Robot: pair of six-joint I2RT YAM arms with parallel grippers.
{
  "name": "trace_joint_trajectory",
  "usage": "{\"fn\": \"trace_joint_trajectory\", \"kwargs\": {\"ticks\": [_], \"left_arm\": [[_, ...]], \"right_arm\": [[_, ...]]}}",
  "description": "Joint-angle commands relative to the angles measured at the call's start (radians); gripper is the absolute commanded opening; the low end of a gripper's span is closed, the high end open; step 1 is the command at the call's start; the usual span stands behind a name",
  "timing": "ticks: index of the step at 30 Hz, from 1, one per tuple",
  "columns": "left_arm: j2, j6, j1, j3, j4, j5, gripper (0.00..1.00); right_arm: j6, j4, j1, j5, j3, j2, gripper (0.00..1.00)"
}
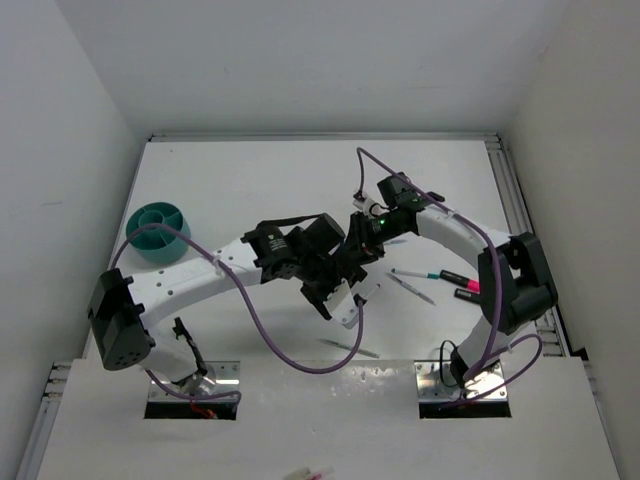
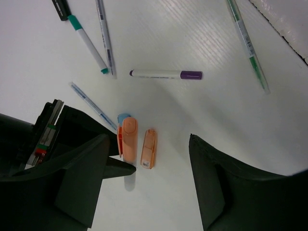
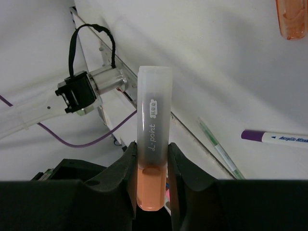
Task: Sort the stationery into containers
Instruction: Pick up the pen from the center of the board.
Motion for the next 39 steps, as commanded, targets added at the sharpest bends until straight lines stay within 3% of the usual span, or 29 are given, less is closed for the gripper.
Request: {"fn": "trace_joint_trajectory", "kwargs": {"ticks": [1,9,16,23,29,35,39], "left_arm": [[0.017,0.006,0.004,0.046,0.026,-0.004,0.73],[0.055,0.015,0.011,0.027,0.064,-0.030,0.63],[0.078,-0.026,0.011,0.027,0.078,-0.070,0.41],[0.091,-0.046,0.011,0.007,0.092,-0.092,0.38],[0.092,-0.063,0.016,-0.005,0.102,-0.104,0.28],[0.075,-0.133,0.016,-0.019,0.127,-0.092,0.09],[0.031,-0.267,0.050,-0.017,0.171,-0.073,0.00]], "right_arm": [[0.007,-0.008,0.017,0.012,0.006,-0.020,0.00],[0.013,-0.020,0.023,0.025,0.018,-0.019,0.00],[0.014,-0.023,0.024,0.029,0.023,-0.017,0.00],[0.014,-0.029,0.030,0.029,0.018,-0.034,0.00],[0.007,-0.044,0.030,0.060,0.018,-0.051,0.00],[0.018,-0.038,0.030,0.055,0.023,-0.054,0.00],[-0.024,-0.069,0.004,0.051,0.064,-0.059,0.58]]}}
